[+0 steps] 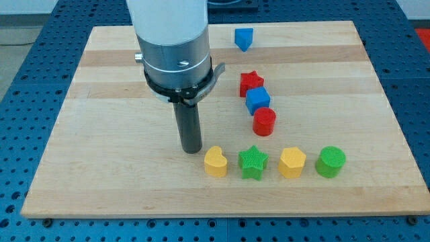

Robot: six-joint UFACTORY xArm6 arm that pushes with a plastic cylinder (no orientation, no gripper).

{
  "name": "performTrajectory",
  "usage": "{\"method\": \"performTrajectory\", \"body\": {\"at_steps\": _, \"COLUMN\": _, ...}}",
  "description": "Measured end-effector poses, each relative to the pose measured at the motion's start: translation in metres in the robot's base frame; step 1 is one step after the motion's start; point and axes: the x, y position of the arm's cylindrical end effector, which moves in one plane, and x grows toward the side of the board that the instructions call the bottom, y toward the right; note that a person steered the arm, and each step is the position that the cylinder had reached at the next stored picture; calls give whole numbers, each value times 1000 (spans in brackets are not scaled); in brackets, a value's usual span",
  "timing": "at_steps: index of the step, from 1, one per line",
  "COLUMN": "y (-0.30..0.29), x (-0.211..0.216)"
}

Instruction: Point your arm above yellow heart

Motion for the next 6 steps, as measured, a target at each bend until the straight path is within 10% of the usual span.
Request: {"method": "performTrajectory", "body": {"at_steps": 6, "y": 36, "x": 0}}
